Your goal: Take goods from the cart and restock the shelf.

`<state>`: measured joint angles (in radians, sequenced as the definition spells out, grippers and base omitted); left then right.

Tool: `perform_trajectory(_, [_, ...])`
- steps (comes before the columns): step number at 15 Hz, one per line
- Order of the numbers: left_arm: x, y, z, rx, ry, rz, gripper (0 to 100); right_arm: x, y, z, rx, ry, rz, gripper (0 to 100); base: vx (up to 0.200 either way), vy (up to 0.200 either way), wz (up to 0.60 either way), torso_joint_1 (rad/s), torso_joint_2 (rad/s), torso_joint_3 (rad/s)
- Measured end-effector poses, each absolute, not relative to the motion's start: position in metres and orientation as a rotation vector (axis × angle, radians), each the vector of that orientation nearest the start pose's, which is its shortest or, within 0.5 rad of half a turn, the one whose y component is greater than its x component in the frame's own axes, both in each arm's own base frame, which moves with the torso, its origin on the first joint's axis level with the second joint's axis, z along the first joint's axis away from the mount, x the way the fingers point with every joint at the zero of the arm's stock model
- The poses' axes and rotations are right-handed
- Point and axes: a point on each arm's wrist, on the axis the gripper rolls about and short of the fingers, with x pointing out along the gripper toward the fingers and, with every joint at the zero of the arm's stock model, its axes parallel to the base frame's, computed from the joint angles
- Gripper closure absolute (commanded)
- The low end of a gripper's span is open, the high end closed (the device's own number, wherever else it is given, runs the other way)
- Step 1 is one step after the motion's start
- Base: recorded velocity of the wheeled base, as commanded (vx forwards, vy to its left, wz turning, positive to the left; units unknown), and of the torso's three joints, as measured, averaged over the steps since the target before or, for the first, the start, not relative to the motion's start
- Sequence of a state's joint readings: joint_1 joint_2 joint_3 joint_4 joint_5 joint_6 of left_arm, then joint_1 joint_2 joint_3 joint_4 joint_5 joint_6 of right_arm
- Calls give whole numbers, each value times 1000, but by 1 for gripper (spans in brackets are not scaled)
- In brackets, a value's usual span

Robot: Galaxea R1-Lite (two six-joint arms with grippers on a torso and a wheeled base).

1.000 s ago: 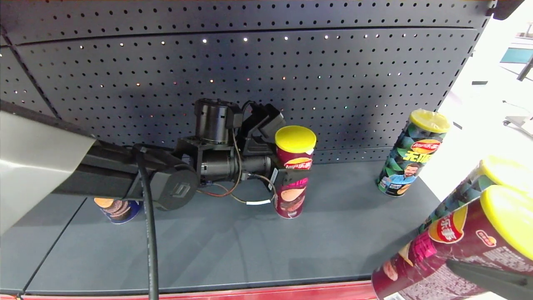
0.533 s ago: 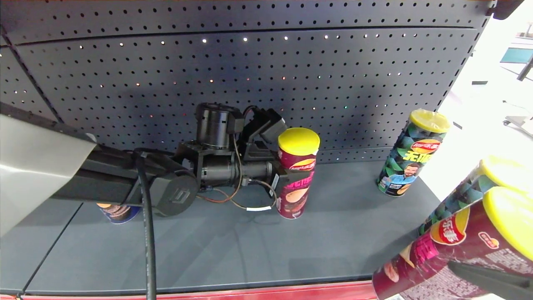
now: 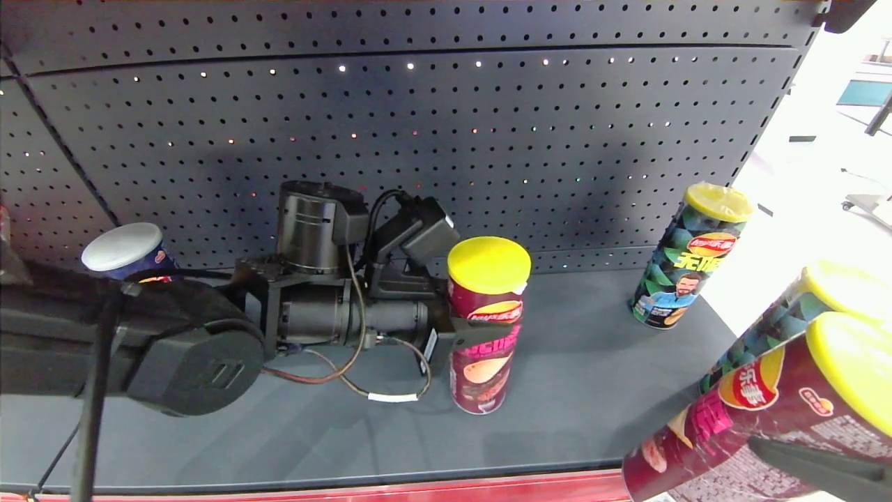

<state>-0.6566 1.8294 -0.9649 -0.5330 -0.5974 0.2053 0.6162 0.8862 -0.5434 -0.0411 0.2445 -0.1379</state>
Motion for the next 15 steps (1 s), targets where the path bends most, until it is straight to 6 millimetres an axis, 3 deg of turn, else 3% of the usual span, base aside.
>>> perform_trajectory(6, [237,-219,163,198,209,-1322,100,77,61,215,-184,247,876,100,0,0,0,0,0,0])
perform_trajectory(15, [226,-215,153,206,252,-1320,100,78,62,215,-176,252,875,100,0,0,0,0,0,0])
